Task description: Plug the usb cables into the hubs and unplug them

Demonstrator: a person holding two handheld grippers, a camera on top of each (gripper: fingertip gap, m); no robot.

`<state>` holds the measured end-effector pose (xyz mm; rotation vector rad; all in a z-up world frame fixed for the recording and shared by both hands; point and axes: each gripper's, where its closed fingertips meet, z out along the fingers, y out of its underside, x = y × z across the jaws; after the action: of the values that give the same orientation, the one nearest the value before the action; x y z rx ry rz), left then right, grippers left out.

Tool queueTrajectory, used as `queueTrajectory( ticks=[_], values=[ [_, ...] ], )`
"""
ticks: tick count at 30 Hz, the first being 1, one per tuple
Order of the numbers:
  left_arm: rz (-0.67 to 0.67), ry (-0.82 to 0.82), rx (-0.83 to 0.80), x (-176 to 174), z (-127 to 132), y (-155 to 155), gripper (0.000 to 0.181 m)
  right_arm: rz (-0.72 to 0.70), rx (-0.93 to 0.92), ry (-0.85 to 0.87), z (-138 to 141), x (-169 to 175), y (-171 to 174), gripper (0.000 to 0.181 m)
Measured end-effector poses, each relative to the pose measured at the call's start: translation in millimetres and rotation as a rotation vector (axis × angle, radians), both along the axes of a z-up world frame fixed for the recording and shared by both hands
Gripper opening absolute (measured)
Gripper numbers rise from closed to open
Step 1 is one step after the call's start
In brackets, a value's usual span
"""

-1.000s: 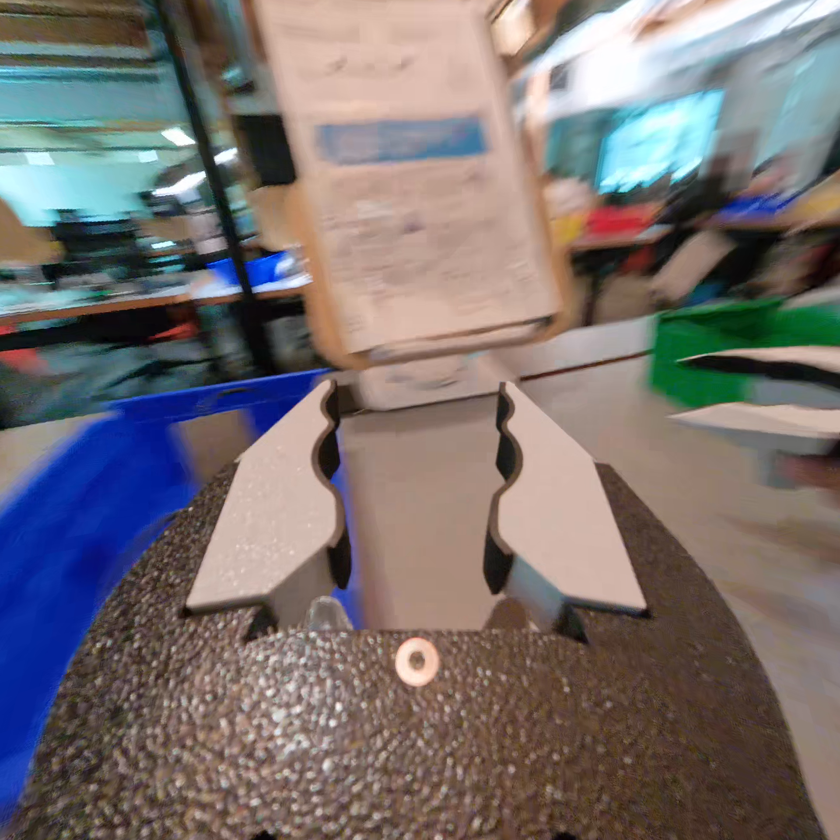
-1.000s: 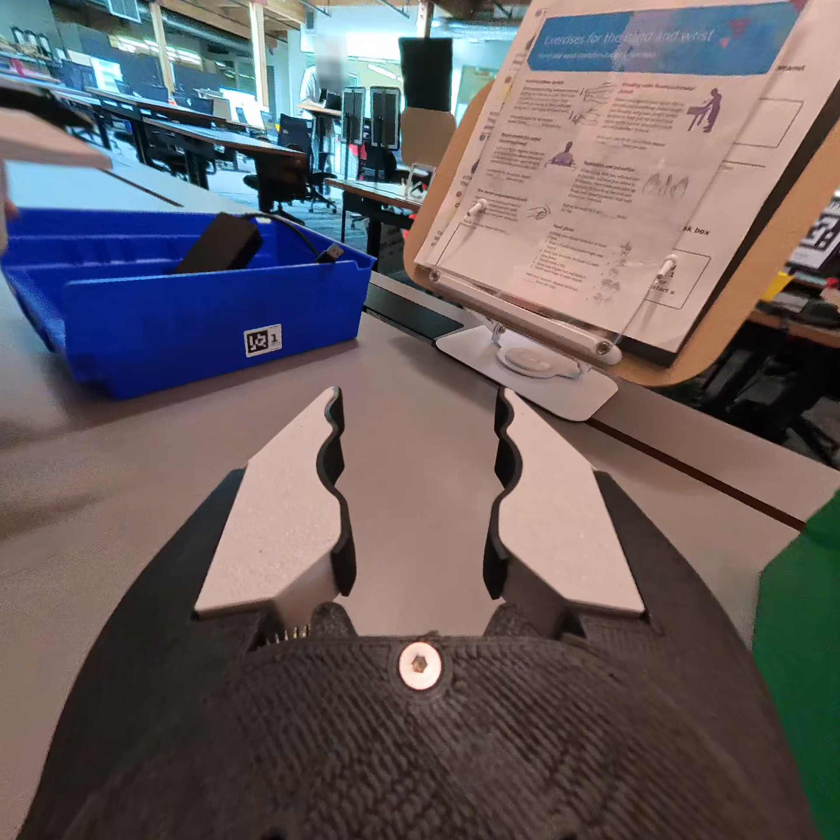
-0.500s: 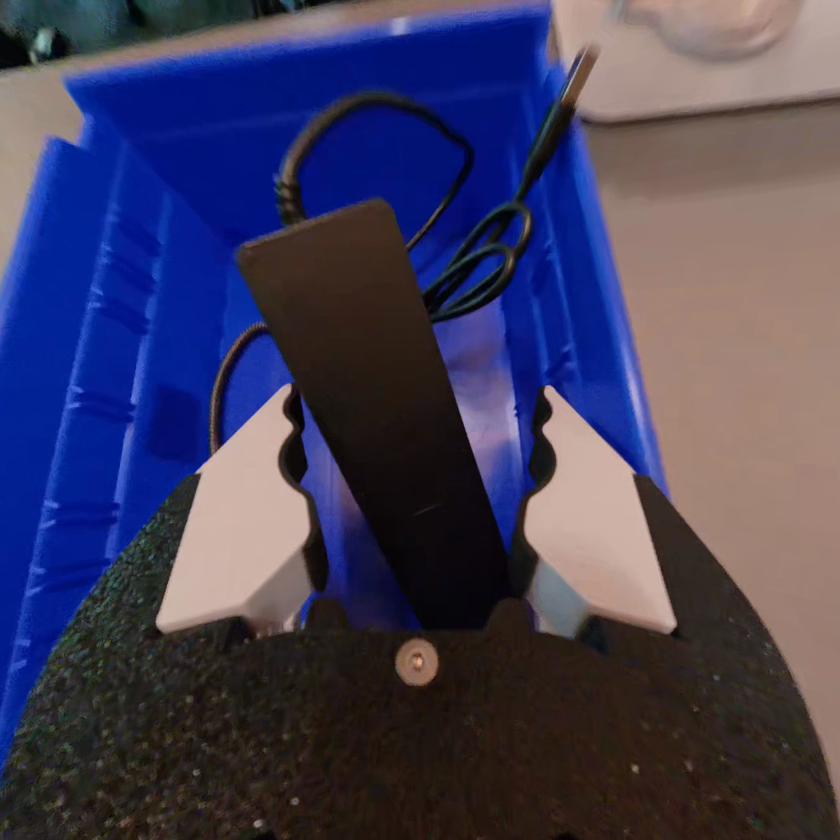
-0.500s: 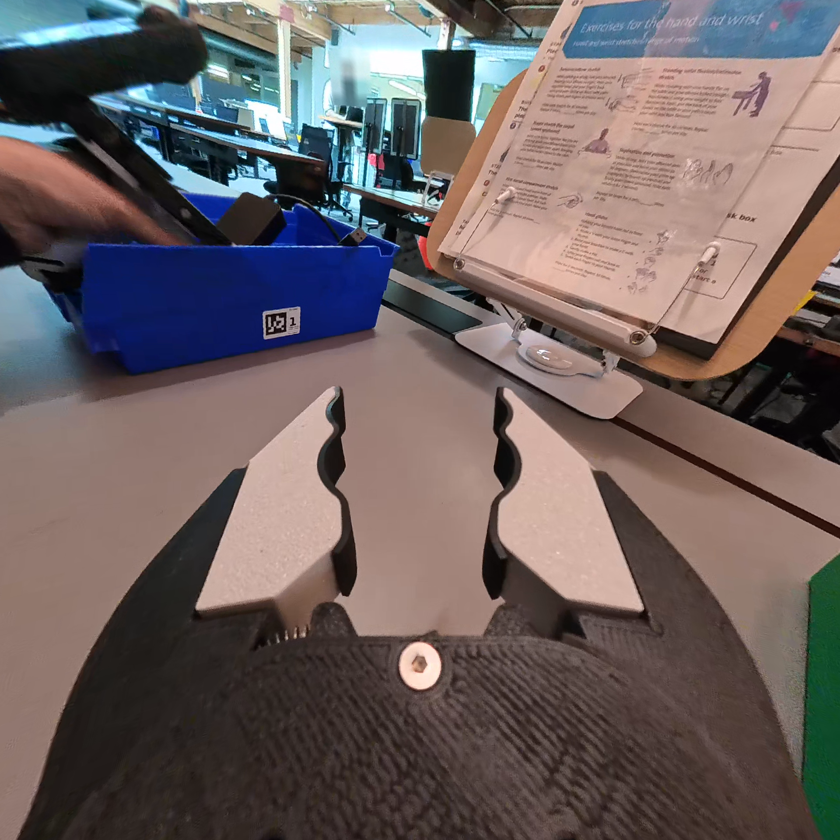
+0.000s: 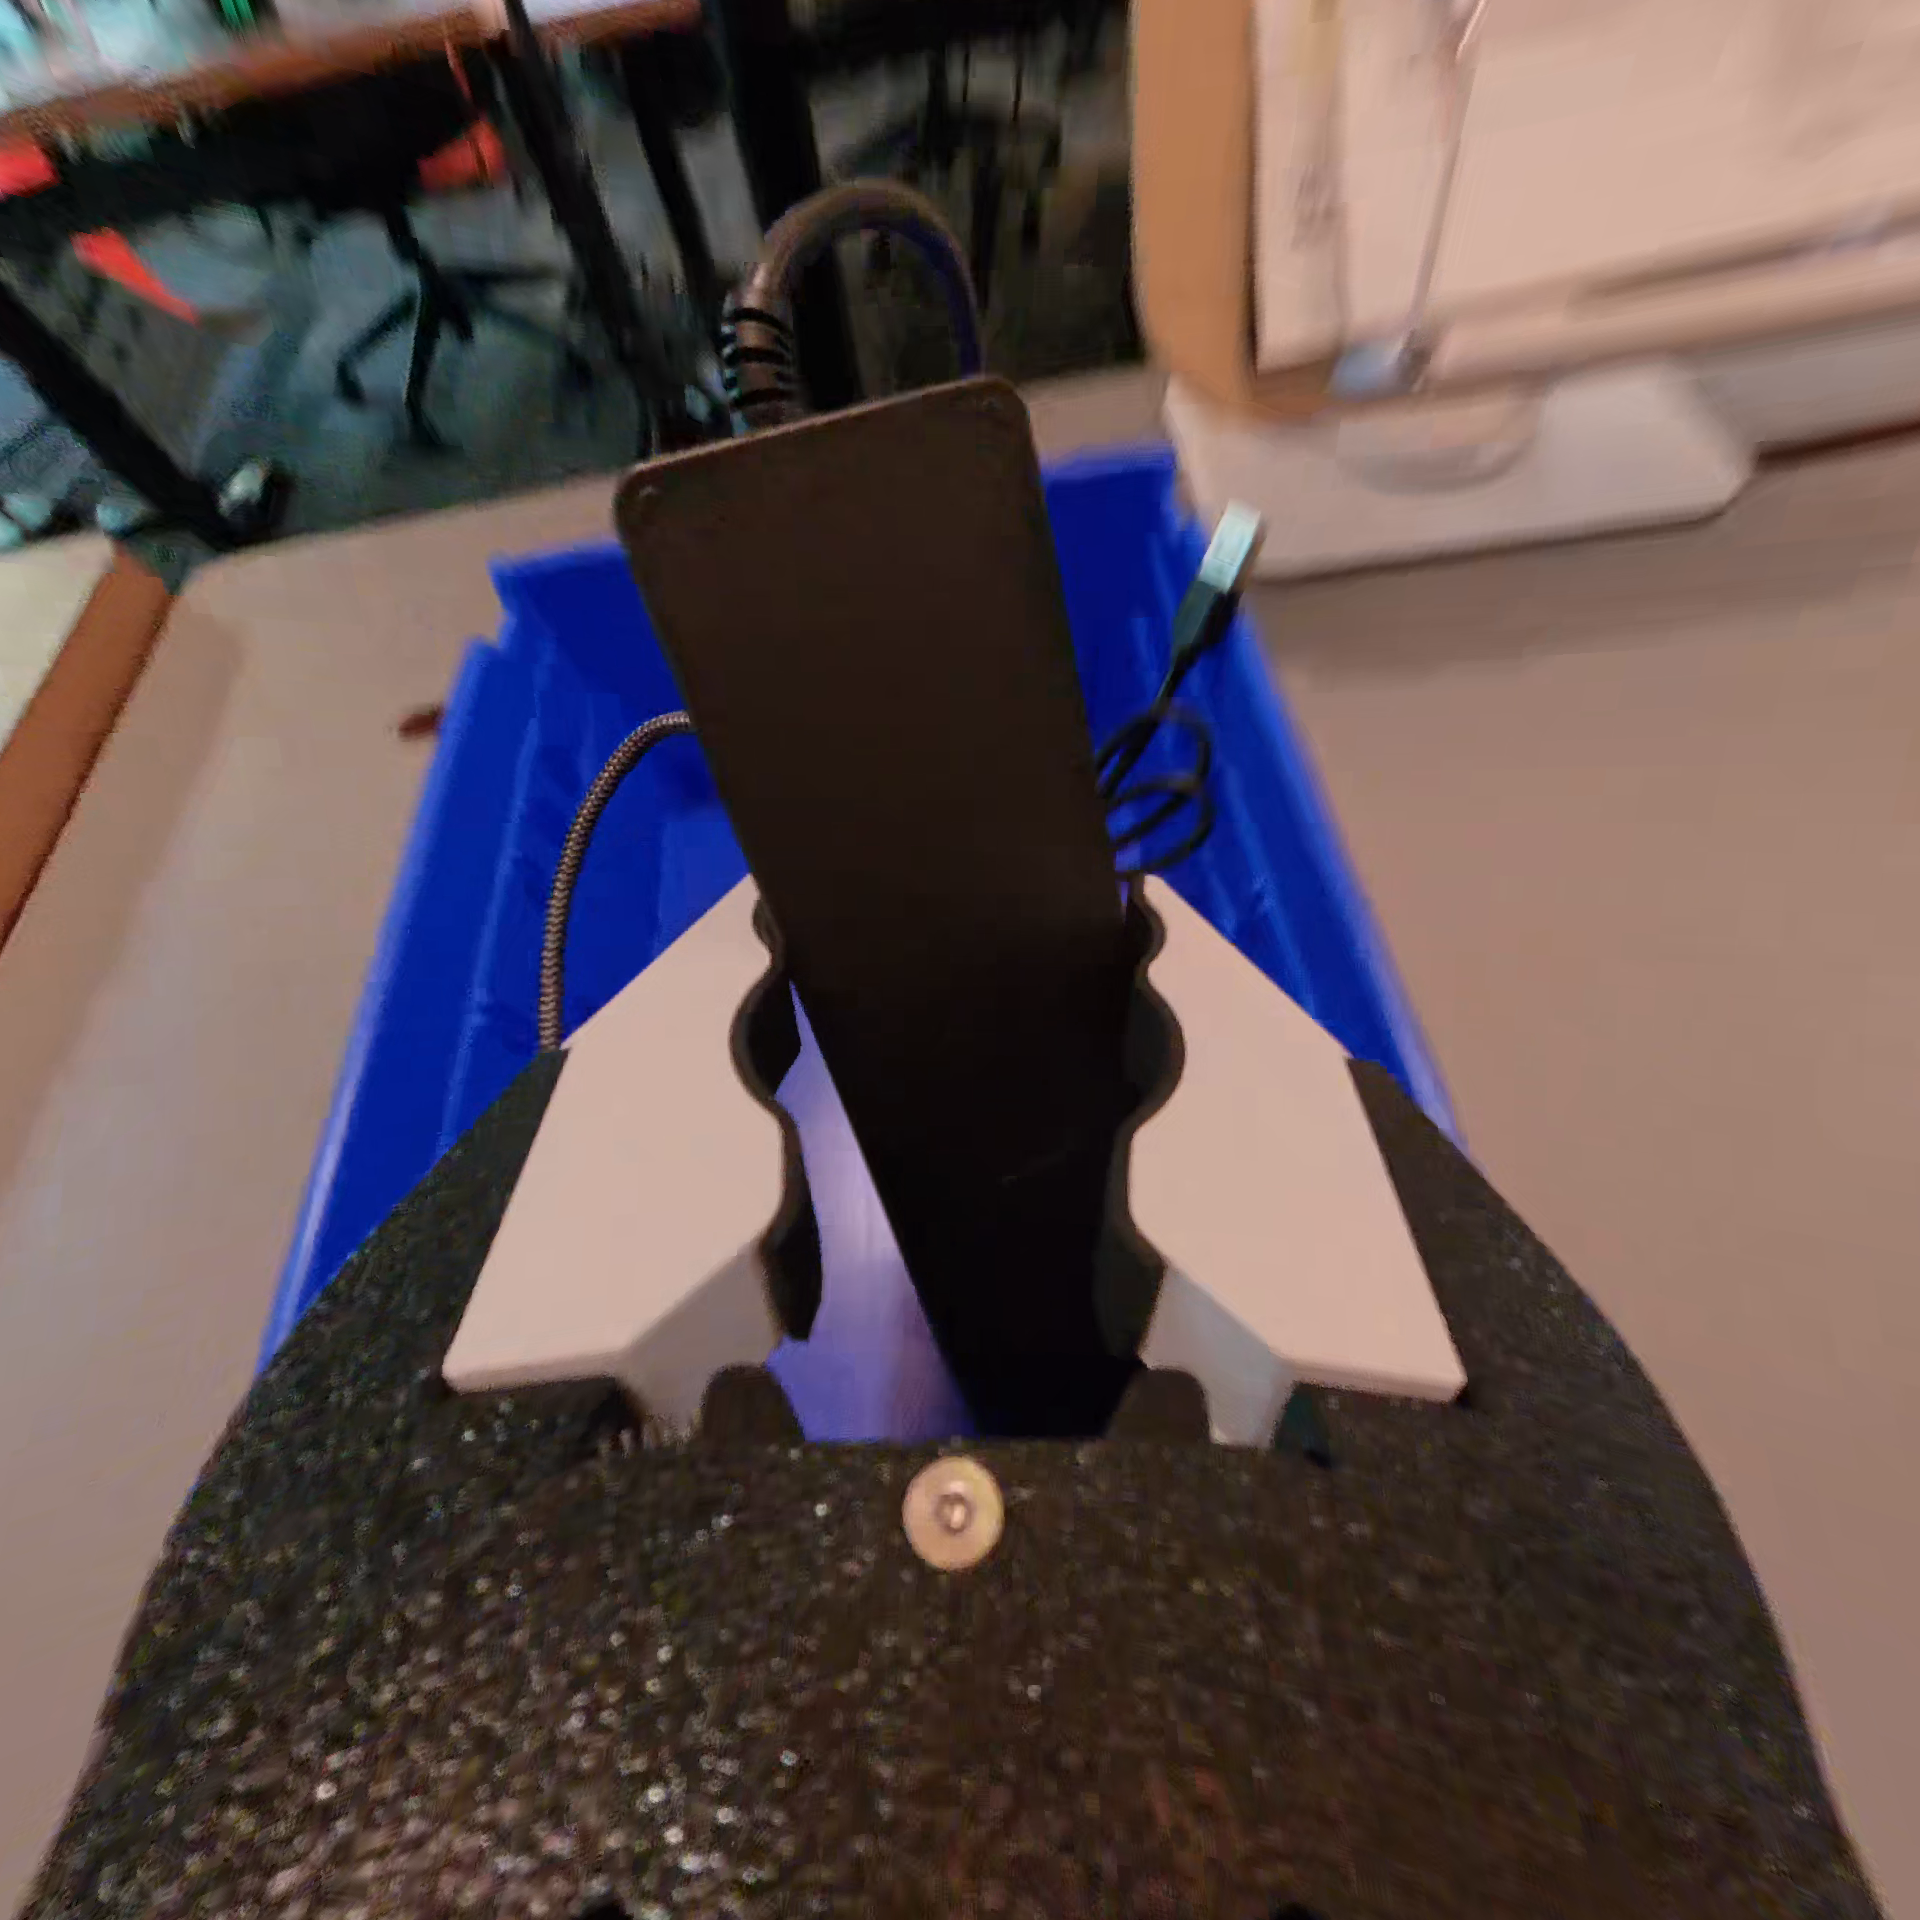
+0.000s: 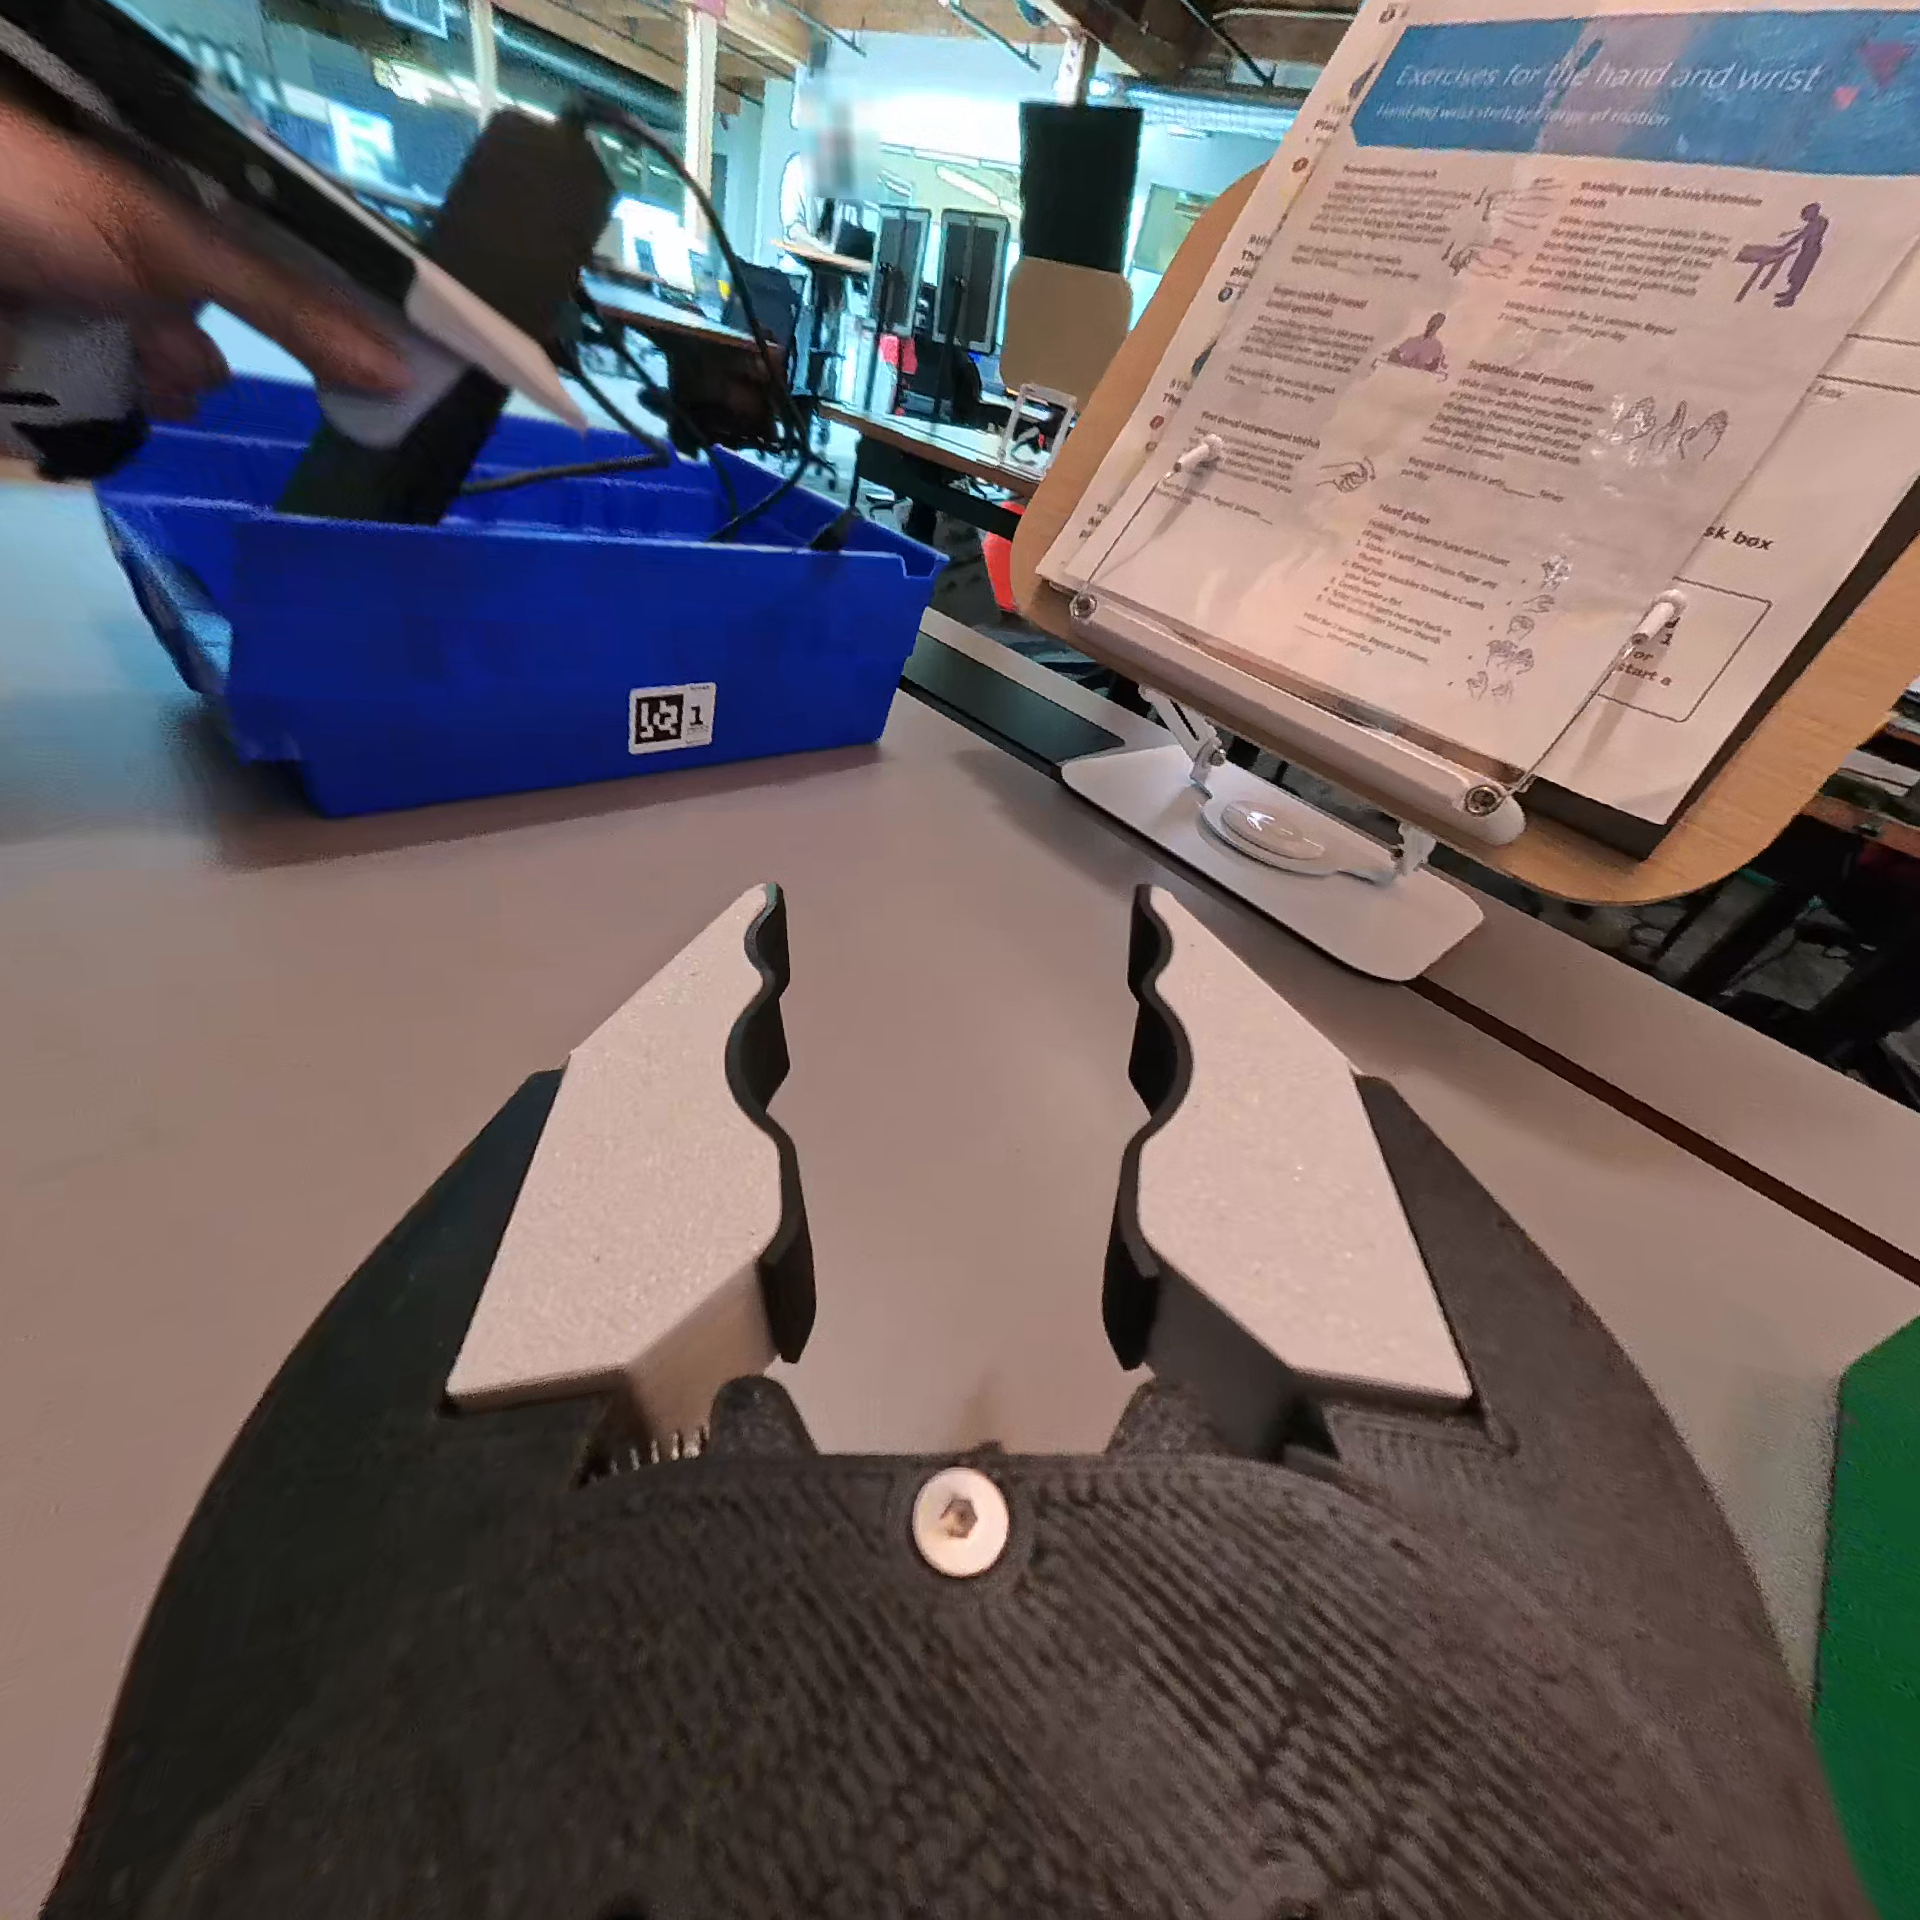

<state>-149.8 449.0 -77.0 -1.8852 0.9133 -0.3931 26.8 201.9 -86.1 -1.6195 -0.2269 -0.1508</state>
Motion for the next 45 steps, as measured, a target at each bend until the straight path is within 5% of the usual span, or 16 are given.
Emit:
queueTrajectory(
  ticks=[4,9,13,17,25,28,31,36,38,40,43,45],
  values=[
    [-0.125,-0.277,0.079,2,80,-27,0.059,0.036,0.077,0.039,16,-8,-3,0.066],
    [-0.413,-0.685,0.207,9,187,-95,0.059,0.137,0.194,0.074,38,-35,-6,0.067],
    [-0.728,-0.894,0.179,25,228,-161,0.059,0.241,0.342,0.139,68,-57,-20,0.069],
    [-0.901,-0.994,0.062,60,210,-200,0.058,0.294,0.465,0.075,92,-84,-35,0.068],
    [-1.05,-0.911,-0.097,135,107,-244,0.058,0.095,0.407,-0.2,74,-73,-22,0.058],
    [-1.091,-0.942,-0.124,142,94,-243,0.062,0.355,0.342,-0.042,62,-82,-27,0.065],
    [-1.158,-0.986,-0.2,139,89,-240,0.058,0.566,0.346,0.262,78,-58,-52,0.065],
    [-1.294,-1.079,-0.259,121,79,-249,0.058,0.254,0.548,0.758,96,78,-75,0.046],
    [-1.337,-1.107,-0.315,119,74,-255,0.058,0.312,0.28,0.76,66,58,-55,0.041],
    [-1.377,-1.126,-0.339,117,70,-261,0.058,0.402,0.054,0.714,37,22,-36,0.063],
    [-1.423,-1.089,-0.347,118,63,-272,0.058,0.55,0.105,0.659,57,-24,-35,0.066],
    [-1.421,-1.031,-0.301,121,55,-276,0.058,0.482,0.14,0.571,70,-31,-33,0.07]
  ],
)
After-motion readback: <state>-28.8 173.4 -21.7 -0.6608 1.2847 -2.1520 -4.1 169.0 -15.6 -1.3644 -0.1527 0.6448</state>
